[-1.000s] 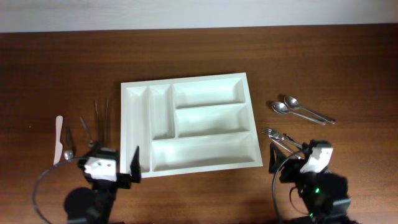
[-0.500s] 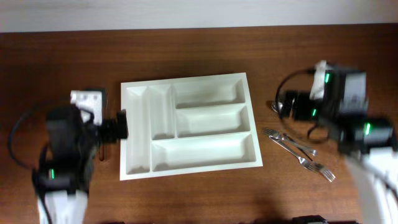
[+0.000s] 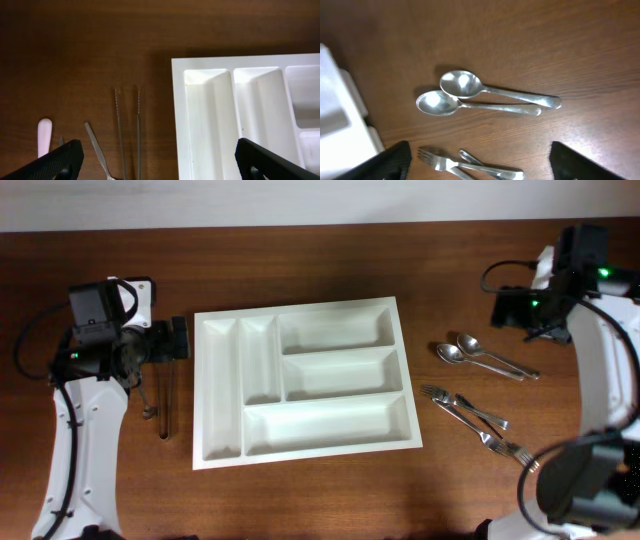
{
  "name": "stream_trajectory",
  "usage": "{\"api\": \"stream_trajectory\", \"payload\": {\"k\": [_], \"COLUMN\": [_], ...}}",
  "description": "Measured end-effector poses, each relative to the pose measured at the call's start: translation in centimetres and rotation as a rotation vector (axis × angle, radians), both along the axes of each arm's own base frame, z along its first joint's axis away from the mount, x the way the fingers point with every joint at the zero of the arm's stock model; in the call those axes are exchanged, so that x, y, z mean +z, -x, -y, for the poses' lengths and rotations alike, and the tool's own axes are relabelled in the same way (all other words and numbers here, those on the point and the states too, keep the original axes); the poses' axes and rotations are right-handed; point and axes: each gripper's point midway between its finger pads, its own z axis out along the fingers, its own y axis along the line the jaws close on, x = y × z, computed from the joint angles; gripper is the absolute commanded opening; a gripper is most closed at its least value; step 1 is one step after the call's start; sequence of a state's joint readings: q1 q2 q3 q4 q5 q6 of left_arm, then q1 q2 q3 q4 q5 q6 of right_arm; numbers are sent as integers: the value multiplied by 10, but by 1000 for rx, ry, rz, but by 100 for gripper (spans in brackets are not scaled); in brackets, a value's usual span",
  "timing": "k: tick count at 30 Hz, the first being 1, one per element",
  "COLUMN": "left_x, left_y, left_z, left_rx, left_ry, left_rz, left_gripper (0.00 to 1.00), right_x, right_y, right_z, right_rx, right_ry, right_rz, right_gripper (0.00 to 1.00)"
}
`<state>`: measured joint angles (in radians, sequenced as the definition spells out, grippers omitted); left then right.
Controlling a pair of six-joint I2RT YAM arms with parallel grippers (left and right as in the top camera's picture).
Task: Pack container
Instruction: 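Move the right gripper over the two silver spoons and lower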
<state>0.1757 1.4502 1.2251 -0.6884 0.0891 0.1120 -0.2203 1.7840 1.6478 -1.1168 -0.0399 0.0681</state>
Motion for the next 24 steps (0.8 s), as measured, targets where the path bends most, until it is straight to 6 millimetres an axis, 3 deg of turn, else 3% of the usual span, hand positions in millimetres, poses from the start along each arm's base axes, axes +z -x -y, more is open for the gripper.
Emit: {"api": "stream_trajectory", "payload": {"k": [5, 12, 17, 19, 24], "left_x": [-2, -2, -3, -3, -5], "left_y": [0, 0, 1, 1, 4], "left_z": [0, 0, 0, 0, 1], "left_rx": [0, 0, 0, 0, 0], "left_ry": [0, 1, 1, 2, 5], "left_rz": [-4, -5, -9, -14, -27], "left_gripper": [99, 99, 99, 99, 99], "right_x": [-44, -98, -114, -118, -123], "right_y": [-7, -14, -19, -20, -22], "right_z": [-13, -52, -69, -71, -69], "right_rx": [47, 169, 224, 238, 242], "right_ry": [52, 186, 254, 277, 348], "right_rz": [-124, -258, -279, -288, -298], "right_gripper": [92, 82, 76, 71, 71]}}
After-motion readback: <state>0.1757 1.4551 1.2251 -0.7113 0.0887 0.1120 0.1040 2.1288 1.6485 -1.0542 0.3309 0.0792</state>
